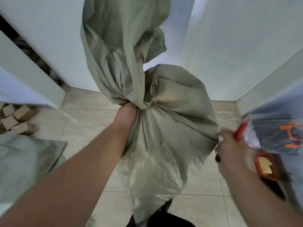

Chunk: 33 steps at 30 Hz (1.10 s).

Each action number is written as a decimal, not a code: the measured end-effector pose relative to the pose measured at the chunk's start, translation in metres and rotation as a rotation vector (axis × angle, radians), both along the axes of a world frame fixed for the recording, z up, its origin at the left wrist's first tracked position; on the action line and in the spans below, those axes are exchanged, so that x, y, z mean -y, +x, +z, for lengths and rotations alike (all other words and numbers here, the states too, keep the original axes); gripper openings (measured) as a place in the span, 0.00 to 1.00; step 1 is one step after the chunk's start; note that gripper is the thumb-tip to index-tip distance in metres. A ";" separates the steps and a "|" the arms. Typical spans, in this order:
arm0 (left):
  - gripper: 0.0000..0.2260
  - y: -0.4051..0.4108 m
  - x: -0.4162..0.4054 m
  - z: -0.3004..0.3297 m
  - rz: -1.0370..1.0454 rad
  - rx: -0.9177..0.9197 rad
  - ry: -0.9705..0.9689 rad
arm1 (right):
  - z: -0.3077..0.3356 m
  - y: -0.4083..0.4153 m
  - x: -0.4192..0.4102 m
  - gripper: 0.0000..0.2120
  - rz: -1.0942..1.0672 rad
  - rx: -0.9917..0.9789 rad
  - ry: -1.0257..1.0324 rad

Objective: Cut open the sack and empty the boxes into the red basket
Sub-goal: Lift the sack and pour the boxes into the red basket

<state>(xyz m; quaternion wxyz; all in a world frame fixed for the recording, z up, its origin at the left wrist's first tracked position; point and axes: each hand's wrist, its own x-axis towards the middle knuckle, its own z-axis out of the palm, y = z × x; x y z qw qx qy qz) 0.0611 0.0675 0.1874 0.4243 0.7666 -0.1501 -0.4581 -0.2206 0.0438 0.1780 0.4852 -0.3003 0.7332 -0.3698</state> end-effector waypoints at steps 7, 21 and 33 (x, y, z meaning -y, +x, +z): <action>0.19 -0.008 0.003 -0.001 0.037 -0.129 -0.048 | -0.095 -0.004 -0.041 0.26 0.002 0.660 0.553; 0.10 -0.011 0.031 -0.095 -0.074 -0.524 0.228 | -0.103 -0.022 -0.019 0.37 -0.167 0.835 0.355; 0.22 0.087 0.151 -0.238 -0.218 -0.541 0.358 | -0.102 0.107 0.087 0.04 -0.202 0.515 0.308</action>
